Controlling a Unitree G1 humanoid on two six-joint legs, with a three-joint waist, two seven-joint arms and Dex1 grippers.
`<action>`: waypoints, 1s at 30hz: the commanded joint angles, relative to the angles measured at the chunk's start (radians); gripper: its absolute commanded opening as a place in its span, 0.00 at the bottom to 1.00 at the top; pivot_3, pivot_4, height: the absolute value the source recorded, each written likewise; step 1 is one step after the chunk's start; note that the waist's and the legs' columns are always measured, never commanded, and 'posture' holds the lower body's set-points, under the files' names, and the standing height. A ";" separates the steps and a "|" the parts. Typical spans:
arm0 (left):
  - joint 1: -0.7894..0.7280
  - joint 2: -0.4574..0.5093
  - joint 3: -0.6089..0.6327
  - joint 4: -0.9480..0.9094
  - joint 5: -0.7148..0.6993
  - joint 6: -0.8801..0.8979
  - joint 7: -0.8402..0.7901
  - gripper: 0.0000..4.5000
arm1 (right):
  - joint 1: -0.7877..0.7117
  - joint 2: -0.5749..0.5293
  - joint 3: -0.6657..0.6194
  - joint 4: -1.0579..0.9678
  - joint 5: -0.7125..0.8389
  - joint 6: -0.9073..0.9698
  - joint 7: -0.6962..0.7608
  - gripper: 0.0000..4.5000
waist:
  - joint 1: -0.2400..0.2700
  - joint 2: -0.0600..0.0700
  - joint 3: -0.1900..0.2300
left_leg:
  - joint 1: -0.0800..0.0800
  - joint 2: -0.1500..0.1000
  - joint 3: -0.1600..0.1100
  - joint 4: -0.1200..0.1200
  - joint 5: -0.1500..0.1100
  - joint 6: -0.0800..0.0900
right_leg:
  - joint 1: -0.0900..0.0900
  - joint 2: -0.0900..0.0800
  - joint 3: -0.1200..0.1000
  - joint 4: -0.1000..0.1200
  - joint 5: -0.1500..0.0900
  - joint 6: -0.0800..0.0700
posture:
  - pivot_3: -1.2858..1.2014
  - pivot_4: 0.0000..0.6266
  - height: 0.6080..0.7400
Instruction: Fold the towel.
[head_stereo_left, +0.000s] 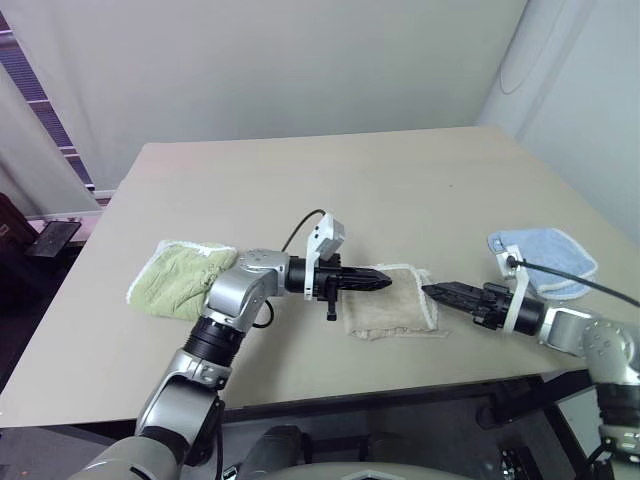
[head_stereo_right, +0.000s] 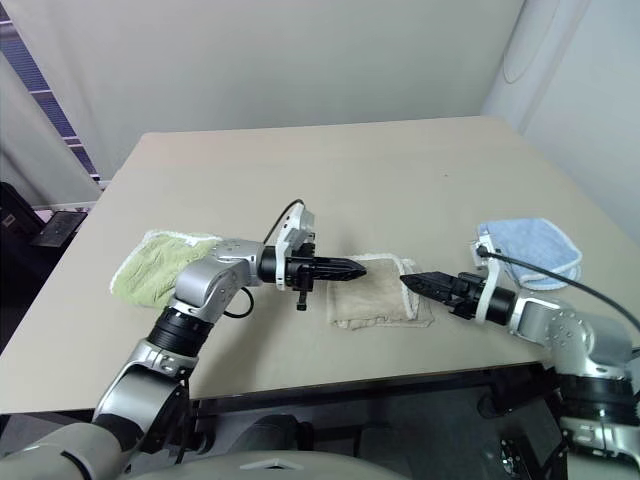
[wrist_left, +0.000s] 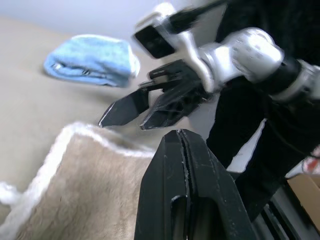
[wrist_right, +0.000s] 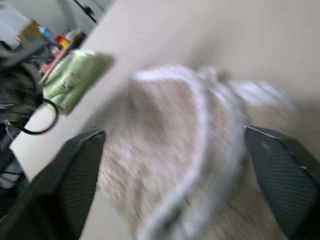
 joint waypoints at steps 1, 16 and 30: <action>0.013 0.055 0.026 -0.085 -0.026 0.002 -0.013 0.00 | -0.071 -0.059 -0.040 0.087 0.050 0.125 0.039 0.99 | 0.001 0.000 0.000 | 0.000 0.000 0.000 0.000 0.000 0.000 | 0.001 0.000 0.000 0.000 0.000 0.000 | 0.52 0.00 1.00; 0.058 0.100 0.098 -0.261 -0.132 0.100 0.134 0.00 | -0.185 -0.034 0.246 0.206 -0.113 0.142 0.187 0.99 | -0.010 0.000 0.000 | 0.000 0.000 0.000 0.000 0.000 0.000 | 0.000 0.000 0.000 0.000 0.000 0.000 | 0.52 0.00 1.00; 0.070 0.096 0.081 -0.257 -0.132 0.065 0.176 0.00 | -0.300 0.045 0.312 0.342 -0.204 0.125 0.228 0.71 | -0.024 0.000 0.000 | 0.000 0.000 0.000 0.000 0.000 0.000 | -0.001 0.000 0.000 0.000 0.000 0.000 | 0.52 0.00 1.00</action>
